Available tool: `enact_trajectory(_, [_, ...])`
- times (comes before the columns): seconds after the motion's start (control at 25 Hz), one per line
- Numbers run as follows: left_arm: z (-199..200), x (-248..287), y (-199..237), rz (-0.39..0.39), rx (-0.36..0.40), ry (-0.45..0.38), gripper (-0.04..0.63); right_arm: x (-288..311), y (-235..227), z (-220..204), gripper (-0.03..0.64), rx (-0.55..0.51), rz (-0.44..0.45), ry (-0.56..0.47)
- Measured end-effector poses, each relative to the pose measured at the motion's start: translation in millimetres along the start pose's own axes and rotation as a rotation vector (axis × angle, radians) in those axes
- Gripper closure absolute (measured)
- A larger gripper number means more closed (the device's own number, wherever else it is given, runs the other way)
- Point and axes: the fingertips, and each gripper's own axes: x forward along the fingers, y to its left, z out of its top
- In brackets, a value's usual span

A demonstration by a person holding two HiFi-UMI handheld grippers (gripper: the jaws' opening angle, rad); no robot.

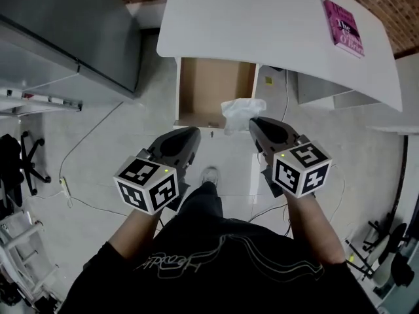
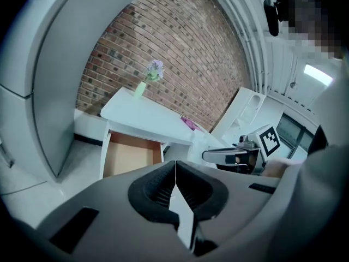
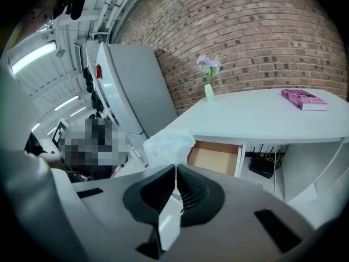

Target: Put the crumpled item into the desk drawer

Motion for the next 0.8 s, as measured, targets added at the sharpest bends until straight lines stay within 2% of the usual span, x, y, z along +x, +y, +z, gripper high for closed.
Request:
enact_trajectory(0.24, [-18.8, 25.2, 31.3, 0.025, -0.038, 0.027, 0.572, 48.9, -27.8, -11.2, 0.572, 0.011, -0.011, 0.057])
enact_trajectory(0.48, [-35.6, 50.3, 55.2, 0.031, -0.041, 0.054, 0.572, 108.8, -58.4, -35.4, 0.572, 0.024, -0.016, 0.115])
enact_trajectory(0.8, [-61.1, 78.7, 91.7, 0.035, -0.030, 0.101, 0.572, 186.9, -89.2, -75.3, 0.572, -0.025, -0.008, 0.228])
